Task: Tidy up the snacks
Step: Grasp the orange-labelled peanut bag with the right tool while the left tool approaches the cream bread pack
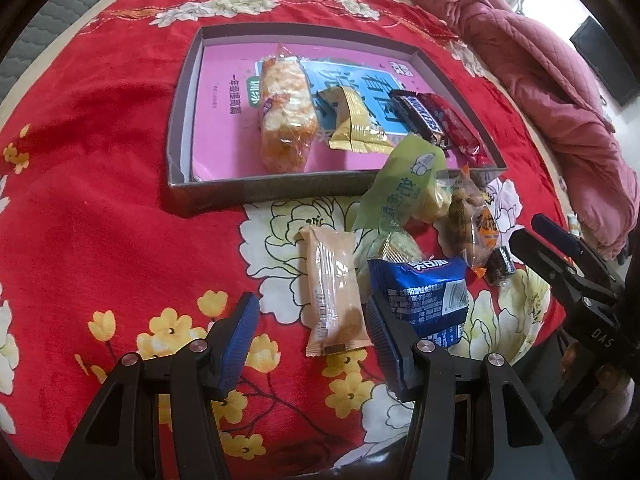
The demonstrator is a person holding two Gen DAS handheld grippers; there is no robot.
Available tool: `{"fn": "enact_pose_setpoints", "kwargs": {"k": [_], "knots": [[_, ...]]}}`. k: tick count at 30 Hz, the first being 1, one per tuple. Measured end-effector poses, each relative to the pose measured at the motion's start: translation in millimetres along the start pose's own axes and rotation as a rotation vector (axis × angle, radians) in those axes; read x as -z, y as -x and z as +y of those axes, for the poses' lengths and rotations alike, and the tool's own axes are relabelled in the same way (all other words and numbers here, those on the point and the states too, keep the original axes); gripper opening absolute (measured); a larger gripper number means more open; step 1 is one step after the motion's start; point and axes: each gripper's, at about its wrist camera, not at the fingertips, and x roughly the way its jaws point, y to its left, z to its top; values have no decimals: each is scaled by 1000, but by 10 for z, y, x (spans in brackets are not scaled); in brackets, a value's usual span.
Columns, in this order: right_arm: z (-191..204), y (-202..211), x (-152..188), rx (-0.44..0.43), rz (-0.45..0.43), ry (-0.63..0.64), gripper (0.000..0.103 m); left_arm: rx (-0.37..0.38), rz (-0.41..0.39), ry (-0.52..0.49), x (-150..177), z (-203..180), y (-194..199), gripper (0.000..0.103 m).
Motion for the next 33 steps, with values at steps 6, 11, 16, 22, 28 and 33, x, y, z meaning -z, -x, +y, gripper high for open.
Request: {"fn": "enact_pose_setpoints", "kwargs": {"k": [6, 11, 16, 22, 28, 33], "knots": [[26, -111, -8, -13, 18, -5, 82, -9, 13, -4, 12, -28, -78, 58], [39, -209, -27, -26, 30, -14, 82, -16, 15, -7, 15, -35, -119, 58], [31, -321, -52, -36, 50, -20, 82, -17, 16, -6, 12, -26, -137, 58], [42, -445, -44, -64, 86, -23, 82, -28, 15, -17, 1, -54, -179, 58], [57, -560, -30, -89, 112, -17, 82, -39, 16, -27, -8, -88, -216, 58], [78, -616, -36, -92, 119, -1, 79, -45, 16, -30, -9, -108, -247, 57]]}}
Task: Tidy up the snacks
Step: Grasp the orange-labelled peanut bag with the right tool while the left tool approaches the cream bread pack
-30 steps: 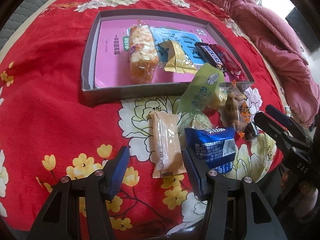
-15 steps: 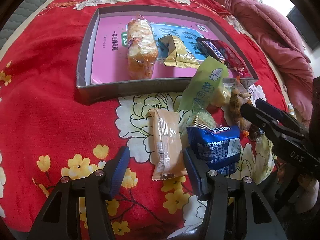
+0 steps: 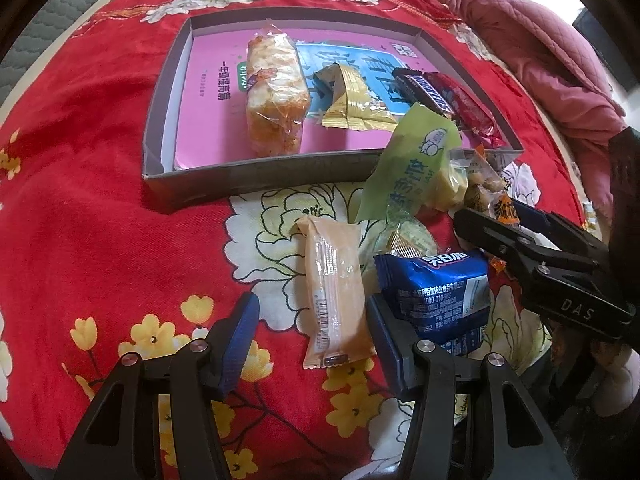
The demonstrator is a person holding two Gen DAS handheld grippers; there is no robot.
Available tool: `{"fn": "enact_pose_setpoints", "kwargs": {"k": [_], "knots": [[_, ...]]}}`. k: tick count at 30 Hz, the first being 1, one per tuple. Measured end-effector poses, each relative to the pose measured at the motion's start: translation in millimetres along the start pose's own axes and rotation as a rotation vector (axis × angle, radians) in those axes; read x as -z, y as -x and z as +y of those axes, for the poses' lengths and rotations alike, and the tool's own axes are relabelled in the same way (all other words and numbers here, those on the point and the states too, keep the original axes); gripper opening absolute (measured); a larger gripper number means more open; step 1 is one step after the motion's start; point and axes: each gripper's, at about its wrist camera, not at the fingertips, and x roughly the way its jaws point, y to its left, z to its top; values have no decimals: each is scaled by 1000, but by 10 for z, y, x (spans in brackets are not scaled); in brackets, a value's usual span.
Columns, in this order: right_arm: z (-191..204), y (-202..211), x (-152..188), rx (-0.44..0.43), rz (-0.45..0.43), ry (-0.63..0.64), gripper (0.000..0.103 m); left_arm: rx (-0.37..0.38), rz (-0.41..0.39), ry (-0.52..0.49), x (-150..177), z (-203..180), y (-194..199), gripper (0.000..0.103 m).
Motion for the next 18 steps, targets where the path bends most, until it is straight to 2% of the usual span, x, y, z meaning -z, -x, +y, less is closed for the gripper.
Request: {"fn": "enact_pose_setpoints", "kwargs": {"k": [3, 10, 18], "knots": [[10, -5, 7, -1, -4, 11, 77, -7, -2, -4, -10, -12, -30, 57], [35, 9, 21, -10, -11, 44, 58, -20, -12, -8, -34, -44, -87, 57], [-72, 72, 28, -74, -26, -24, 52, 5, -29, 21, -25, 16, -91, 57]]}}
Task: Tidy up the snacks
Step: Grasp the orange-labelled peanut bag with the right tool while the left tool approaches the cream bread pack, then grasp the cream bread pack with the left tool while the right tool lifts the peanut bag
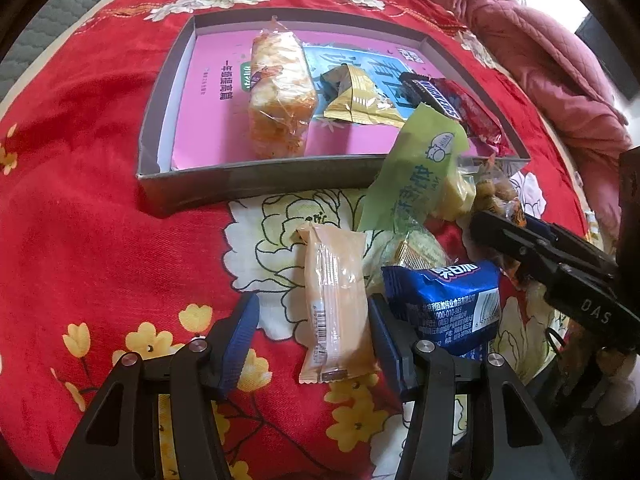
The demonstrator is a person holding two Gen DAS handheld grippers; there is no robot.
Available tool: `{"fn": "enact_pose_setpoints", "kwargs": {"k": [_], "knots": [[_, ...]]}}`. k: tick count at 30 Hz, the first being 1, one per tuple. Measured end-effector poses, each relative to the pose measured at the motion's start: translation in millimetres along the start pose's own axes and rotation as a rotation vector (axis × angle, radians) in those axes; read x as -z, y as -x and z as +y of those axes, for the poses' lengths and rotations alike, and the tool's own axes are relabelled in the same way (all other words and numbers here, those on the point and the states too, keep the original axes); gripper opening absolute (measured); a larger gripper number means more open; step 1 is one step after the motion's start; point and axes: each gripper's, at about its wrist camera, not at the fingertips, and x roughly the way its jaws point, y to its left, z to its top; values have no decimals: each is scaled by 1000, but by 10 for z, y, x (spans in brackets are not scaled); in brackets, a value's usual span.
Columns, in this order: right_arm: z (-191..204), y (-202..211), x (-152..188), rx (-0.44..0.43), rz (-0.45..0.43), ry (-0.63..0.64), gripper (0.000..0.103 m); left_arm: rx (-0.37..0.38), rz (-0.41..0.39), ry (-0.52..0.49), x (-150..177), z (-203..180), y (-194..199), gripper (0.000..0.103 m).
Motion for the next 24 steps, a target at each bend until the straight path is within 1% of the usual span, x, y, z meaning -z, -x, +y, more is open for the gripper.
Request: {"fn": "enact_pose_setpoints", "kwargs": {"k": [1, 3, 4, 6, 9, 12, 17, 24], "knots": [[-12, 15, 1, -5, -4, -9, 52, -2, -1, -3, 0, -3, 0, 57], [-40, 37, 2, -21, -7, -30, 52, -11, -7, -5, 2, -1, 7, 48], [-67, 54, 3, -30, -12, -44, 52, -14, -9, -1, 1, 9, 7, 46], [-116, 76, -2, -44, -21, -69, 52, -7, -13, 16, -4, 49, 17, 38], [-169, 124, -7, -70, -43, -98, 51, -2, -17, 37, 0, 121, 37, 31], [-167, 165, -18, -75, -66, -96, 51, -2, -26, 41, 17, 140, 66, 28], [-128, 219, -26, -90, -95, -81, 51, 0, -37, 41, 14, 139, 129, 25], [-115, 249, -32, -91, -112, -68, 51, 9, -62, 51, 30, 151, 256, 25]]}}
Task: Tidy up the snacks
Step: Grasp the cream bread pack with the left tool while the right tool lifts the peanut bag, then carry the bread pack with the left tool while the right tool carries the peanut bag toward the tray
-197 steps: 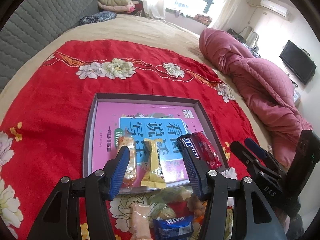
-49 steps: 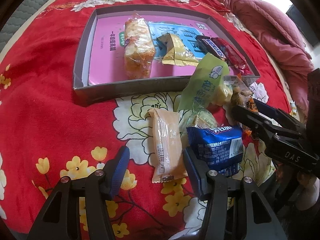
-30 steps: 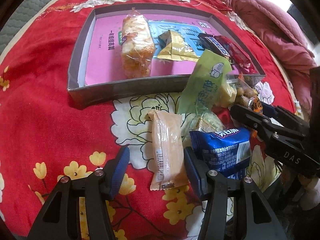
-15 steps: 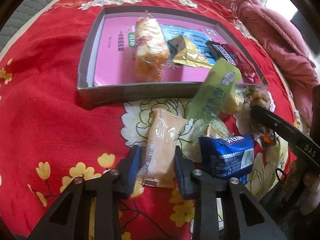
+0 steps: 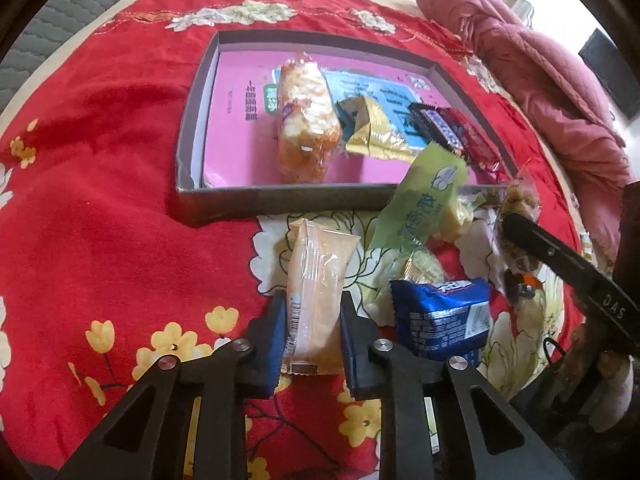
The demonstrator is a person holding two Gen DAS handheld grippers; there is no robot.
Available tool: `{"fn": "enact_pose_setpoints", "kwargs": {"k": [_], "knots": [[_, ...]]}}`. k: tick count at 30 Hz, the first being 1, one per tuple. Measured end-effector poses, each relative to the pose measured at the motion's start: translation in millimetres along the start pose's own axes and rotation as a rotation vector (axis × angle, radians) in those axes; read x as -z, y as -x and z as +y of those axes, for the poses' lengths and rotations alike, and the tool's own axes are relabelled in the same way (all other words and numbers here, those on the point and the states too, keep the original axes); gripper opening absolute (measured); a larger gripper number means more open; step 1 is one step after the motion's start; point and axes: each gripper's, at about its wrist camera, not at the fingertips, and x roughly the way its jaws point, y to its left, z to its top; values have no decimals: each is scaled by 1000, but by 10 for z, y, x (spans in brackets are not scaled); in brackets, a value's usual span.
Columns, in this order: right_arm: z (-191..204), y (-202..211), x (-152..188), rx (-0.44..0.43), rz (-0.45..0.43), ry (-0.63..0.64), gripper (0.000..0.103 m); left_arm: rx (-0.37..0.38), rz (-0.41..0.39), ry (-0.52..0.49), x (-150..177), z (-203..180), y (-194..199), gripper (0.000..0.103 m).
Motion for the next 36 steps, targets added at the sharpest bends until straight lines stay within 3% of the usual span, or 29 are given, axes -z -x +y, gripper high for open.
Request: {"fn": "enact_pose_setpoints", "kwargs": {"k": [36], "knots": [[67, 208, -96, -36, -102, 26, 51, 10, -120, 10, -114, -129, 437, 25]]}}
